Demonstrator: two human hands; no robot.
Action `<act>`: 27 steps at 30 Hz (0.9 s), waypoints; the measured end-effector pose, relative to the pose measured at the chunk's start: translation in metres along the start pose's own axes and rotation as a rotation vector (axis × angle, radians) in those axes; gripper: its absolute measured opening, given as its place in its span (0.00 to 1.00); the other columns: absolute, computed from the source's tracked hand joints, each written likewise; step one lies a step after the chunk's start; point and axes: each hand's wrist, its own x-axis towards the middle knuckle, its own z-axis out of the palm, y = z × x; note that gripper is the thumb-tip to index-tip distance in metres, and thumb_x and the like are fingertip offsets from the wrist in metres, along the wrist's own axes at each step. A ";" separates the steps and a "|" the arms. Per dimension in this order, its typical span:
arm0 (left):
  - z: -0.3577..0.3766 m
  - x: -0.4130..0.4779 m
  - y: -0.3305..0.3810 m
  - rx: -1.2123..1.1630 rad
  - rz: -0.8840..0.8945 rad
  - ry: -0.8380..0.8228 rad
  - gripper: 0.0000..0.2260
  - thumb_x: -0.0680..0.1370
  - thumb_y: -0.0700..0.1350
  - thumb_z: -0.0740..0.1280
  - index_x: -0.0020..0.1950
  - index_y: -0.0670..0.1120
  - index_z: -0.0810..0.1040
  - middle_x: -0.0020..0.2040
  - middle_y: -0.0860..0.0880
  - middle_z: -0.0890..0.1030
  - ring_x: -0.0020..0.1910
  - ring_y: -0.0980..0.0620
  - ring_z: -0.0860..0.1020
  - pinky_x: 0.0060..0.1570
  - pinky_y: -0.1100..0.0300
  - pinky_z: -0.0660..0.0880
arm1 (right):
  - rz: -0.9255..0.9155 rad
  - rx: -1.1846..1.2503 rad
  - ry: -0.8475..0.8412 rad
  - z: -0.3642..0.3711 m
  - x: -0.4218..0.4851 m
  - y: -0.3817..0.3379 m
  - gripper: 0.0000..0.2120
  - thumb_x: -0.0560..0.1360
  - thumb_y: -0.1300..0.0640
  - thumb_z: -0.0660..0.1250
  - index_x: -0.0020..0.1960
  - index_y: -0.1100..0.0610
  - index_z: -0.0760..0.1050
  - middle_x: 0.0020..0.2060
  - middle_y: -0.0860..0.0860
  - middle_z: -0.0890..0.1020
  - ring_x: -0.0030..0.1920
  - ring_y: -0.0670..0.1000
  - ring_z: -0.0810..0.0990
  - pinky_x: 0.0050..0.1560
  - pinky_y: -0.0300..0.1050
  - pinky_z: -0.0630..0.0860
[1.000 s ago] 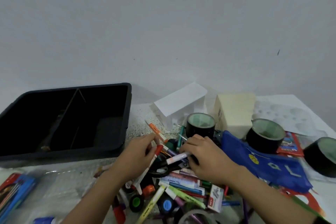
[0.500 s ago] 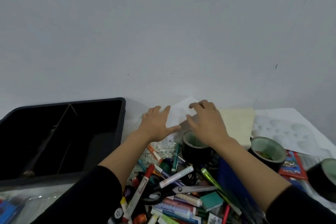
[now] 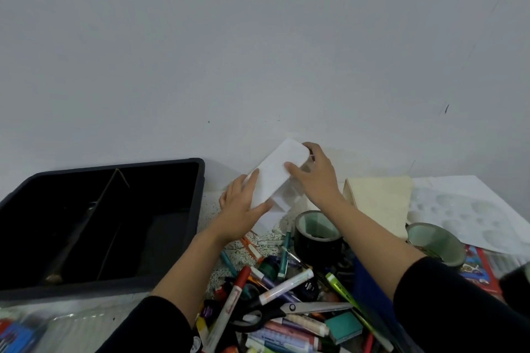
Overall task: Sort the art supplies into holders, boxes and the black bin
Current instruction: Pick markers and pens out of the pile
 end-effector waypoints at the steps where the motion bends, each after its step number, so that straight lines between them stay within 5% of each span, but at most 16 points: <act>1: 0.000 -0.003 0.001 -0.027 -0.030 -0.023 0.34 0.84 0.57 0.59 0.82 0.55 0.42 0.81 0.52 0.47 0.79 0.51 0.44 0.77 0.47 0.42 | -0.045 0.017 -0.003 0.004 -0.002 -0.003 0.24 0.75 0.54 0.73 0.68 0.53 0.71 0.58 0.45 0.78 0.57 0.44 0.76 0.55 0.40 0.73; 4: -0.004 -0.004 -0.002 -0.201 -0.078 -0.074 0.35 0.85 0.48 0.59 0.81 0.55 0.36 0.81 0.53 0.34 0.80 0.50 0.35 0.79 0.46 0.40 | -0.187 -0.006 -0.038 0.016 -0.008 -0.013 0.28 0.74 0.49 0.75 0.71 0.49 0.69 0.64 0.42 0.75 0.66 0.46 0.69 0.63 0.41 0.69; 7: -0.008 -0.002 -0.006 -0.331 -0.059 -0.085 0.37 0.83 0.34 0.58 0.82 0.49 0.36 0.81 0.53 0.35 0.80 0.54 0.35 0.79 0.53 0.39 | -0.336 -0.117 -0.075 0.021 -0.016 -0.031 0.32 0.74 0.45 0.74 0.74 0.51 0.68 0.67 0.46 0.74 0.70 0.47 0.66 0.69 0.40 0.64; 11: -0.003 -0.005 -0.012 -0.477 -0.186 0.073 0.36 0.80 0.27 0.57 0.83 0.47 0.48 0.81 0.52 0.54 0.80 0.50 0.56 0.71 0.59 0.64 | -0.644 -0.572 -0.167 0.036 -0.034 -0.048 0.36 0.77 0.49 0.71 0.79 0.59 0.61 0.73 0.55 0.71 0.74 0.56 0.66 0.74 0.46 0.60; 13: 0.004 -0.007 -0.013 -0.529 -0.202 0.196 0.24 0.83 0.34 0.59 0.78 0.46 0.64 0.72 0.48 0.74 0.68 0.53 0.75 0.56 0.65 0.75 | -0.767 -0.734 -0.127 0.050 -0.042 -0.052 0.39 0.74 0.62 0.74 0.79 0.62 0.59 0.75 0.58 0.69 0.75 0.58 0.66 0.74 0.44 0.56; 15: 0.008 -0.012 -0.004 -0.573 -0.196 0.258 0.16 0.84 0.34 0.59 0.71 0.43 0.71 0.58 0.50 0.80 0.51 0.64 0.79 0.42 0.72 0.76 | -0.787 -0.770 -0.171 0.054 -0.043 -0.060 0.39 0.76 0.70 0.66 0.81 0.63 0.51 0.79 0.59 0.60 0.79 0.58 0.57 0.74 0.42 0.46; 17: 0.010 -0.016 0.000 -0.646 -0.210 0.264 0.17 0.84 0.32 0.56 0.71 0.42 0.71 0.55 0.51 0.79 0.48 0.63 0.78 0.38 0.72 0.75 | -0.710 -0.713 -0.308 0.049 -0.037 -0.068 0.37 0.77 0.71 0.60 0.81 0.61 0.49 0.80 0.58 0.55 0.80 0.57 0.52 0.77 0.42 0.45; 21: 0.006 -0.025 0.005 -0.671 -0.266 0.226 0.24 0.83 0.29 0.54 0.73 0.51 0.69 0.57 0.57 0.77 0.55 0.62 0.75 0.40 0.72 0.72 | -0.592 -0.411 -0.364 0.038 -0.033 -0.075 0.28 0.79 0.64 0.63 0.78 0.54 0.64 0.78 0.51 0.64 0.76 0.51 0.63 0.73 0.45 0.63; 24: 0.001 -0.033 0.007 -0.699 -0.289 0.209 0.24 0.81 0.26 0.55 0.69 0.50 0.72 0.56 0.55 0.80 0.56 0.61 0.77 0.39 0.75 0.73 | -0.460 -0.084 -0.230 0.024 -0.041 -0.083 0.20 0.79 0.63 0.64 0.70 0.52 0.73 0.68 0.47 0.75 0.67 0.42 0.73 0.61 0.38 0.76; 27: -0.008 -0.041 0.010 -0.776 -0.250 0.222 0.27 0.79 0.25 0.58 0.74 0.48 0.70 0.66 0.50 0.79 0.64 0.56 0.77 0.57 0.65 0.77 | -0.342 0.140 -0.045 0.006 -0.050 -0.088 0.11 0.78 0.64 0.67 0.58 0.55 0.79 0.54 0.46 0.82 0.56 0.40 0.79 0.45 0.32 0.76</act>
